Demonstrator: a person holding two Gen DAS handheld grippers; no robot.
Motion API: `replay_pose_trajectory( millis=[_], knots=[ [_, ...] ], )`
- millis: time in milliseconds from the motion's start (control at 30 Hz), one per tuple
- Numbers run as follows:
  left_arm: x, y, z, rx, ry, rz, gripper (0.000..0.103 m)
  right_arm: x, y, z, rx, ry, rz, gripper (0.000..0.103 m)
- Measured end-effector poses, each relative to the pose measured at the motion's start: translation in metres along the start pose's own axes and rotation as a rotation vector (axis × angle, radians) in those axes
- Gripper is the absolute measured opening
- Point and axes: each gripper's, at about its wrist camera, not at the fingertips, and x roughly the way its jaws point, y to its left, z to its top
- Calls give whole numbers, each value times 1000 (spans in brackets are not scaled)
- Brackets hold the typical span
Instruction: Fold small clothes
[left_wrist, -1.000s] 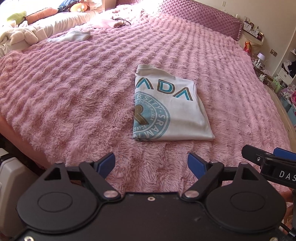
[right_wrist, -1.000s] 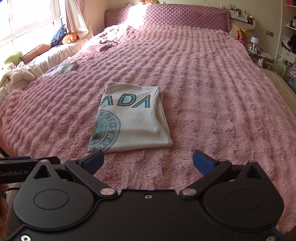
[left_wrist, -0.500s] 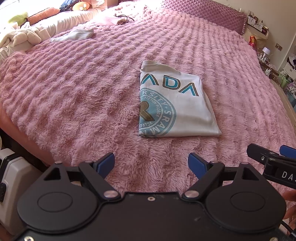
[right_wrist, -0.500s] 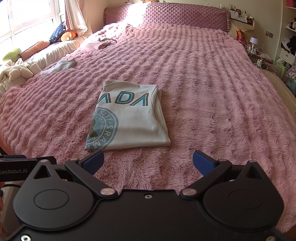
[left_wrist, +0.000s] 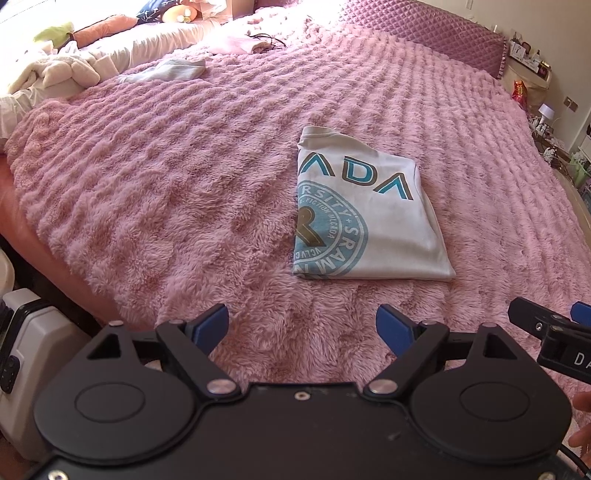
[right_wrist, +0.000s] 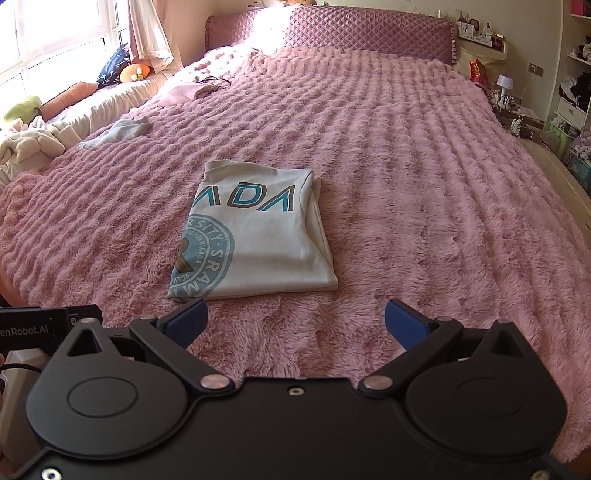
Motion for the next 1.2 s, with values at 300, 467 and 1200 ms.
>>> replay_pose_trajectory(
  millis=[300,467,1200],
  knots=[
    [1,3,-1,-32,31,-22,96,0,0,0,0,0,1,103],
    [1,3,-1,-32,32,-15,97,-2,0,0,2,-1,-4,103],
    [-2,0,0,7,37,28,97,-3,-4,0,-2,1,-6,103]
  ],
)
